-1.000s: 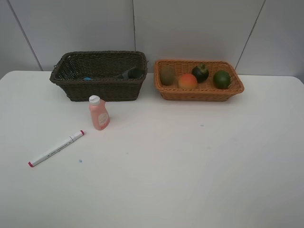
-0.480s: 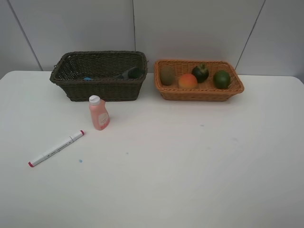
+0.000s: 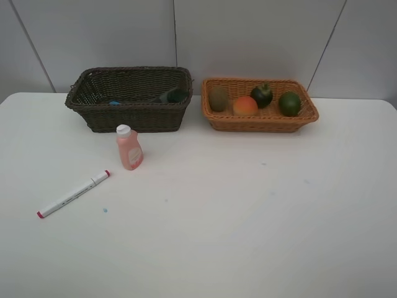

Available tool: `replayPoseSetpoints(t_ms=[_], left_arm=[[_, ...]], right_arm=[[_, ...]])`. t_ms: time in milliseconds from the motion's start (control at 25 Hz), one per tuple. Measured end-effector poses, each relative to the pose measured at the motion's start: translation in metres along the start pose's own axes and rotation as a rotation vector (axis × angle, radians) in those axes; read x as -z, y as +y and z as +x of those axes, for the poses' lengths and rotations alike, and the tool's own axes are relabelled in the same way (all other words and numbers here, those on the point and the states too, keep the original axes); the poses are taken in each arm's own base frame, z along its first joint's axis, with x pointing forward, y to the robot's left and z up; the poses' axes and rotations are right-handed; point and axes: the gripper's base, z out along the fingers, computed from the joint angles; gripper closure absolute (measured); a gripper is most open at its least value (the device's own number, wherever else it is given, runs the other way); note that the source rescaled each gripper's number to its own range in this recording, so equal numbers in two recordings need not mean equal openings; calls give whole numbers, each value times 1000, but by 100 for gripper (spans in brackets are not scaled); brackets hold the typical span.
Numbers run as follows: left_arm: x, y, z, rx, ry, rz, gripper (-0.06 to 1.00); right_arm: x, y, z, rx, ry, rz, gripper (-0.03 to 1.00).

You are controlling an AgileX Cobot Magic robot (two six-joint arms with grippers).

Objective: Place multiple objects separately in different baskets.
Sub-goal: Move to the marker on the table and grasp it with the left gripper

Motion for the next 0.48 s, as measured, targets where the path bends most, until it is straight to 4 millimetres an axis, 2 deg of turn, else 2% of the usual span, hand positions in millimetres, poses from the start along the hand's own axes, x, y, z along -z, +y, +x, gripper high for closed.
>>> replayPoseSetpoints(t_ms=[480], left_arm=[[0,0,0,0,0,0,-6]], right_arm=[[0,2,0,-47,3,44,-2]])
